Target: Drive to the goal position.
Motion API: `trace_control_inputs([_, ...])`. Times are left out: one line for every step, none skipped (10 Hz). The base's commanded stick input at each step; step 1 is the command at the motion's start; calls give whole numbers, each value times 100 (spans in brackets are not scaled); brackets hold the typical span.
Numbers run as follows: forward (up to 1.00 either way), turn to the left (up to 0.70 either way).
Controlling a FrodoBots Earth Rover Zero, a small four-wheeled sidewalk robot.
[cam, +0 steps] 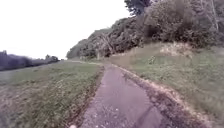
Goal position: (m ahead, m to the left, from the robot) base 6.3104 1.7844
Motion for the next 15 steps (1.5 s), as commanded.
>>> trace_control_inputs([41,0])
trace_control_inputs([41,0])
trace_control_inputs([42,0])
trace_control_inputs([42,0])
trace_control_inputs([41,0])
trace_control_inputs([41,0])
trace_control_inputs([62,0])
trace_control_inputs([70,0])
trace_control_inputs([70,0])
trace_control_inputs([70,0])
trace_control_inputs([70,0])
trace_control_inputs([70,0])
trace_control_inputs([70,0])
trace_control_inputs([70,0])
trace_control_inputs([70,0])
